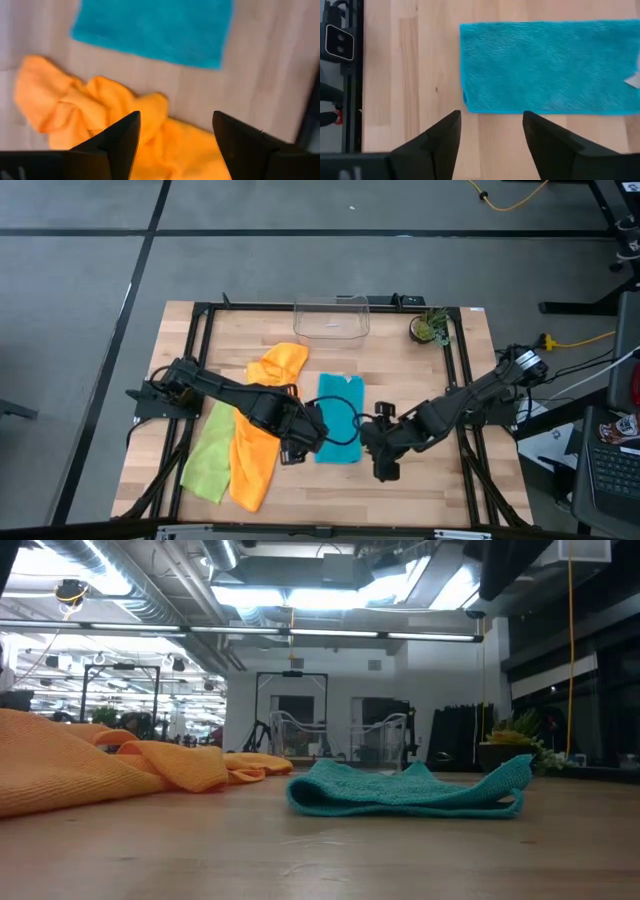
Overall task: Fold microfiber towels
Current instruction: Fold the blue microfiber cloth
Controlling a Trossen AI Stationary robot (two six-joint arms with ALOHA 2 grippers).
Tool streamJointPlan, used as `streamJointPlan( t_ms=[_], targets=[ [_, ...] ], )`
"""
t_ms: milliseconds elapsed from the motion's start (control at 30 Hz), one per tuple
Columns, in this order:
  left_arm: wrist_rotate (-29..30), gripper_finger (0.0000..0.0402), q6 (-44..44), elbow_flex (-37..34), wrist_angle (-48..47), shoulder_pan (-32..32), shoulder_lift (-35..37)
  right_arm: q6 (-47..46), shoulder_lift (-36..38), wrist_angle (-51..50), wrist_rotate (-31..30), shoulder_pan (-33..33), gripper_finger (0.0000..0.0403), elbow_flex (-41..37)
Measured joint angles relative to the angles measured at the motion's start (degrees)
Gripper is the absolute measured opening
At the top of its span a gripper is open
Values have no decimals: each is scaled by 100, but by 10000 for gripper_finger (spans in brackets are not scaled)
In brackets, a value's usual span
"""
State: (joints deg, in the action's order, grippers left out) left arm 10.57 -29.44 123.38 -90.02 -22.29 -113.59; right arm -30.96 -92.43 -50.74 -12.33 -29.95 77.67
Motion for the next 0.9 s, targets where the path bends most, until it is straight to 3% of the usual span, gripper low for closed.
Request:
streamJointPlan(
  t_ms=[200,333,567,733,900],
  targets=[
    [-168,241,592,-354,15,-222,440,273,-245,220,-3,11,216,0],
    [308,241,8,-1033,129,-346,1158,273,-319,247,-3,11,216,-1],
    [523,240,-436,-2561,1974,-596,1938,-94,-317,342,56,20,223,-2],
    [515,240,-373,-3380,3113,-631,1981,-330,-317,345,86,22,274,-2],
    [477,240,25,-4301,4836,-578,1979,-7,-317,392,-214,22,320,-2]
  ],
)
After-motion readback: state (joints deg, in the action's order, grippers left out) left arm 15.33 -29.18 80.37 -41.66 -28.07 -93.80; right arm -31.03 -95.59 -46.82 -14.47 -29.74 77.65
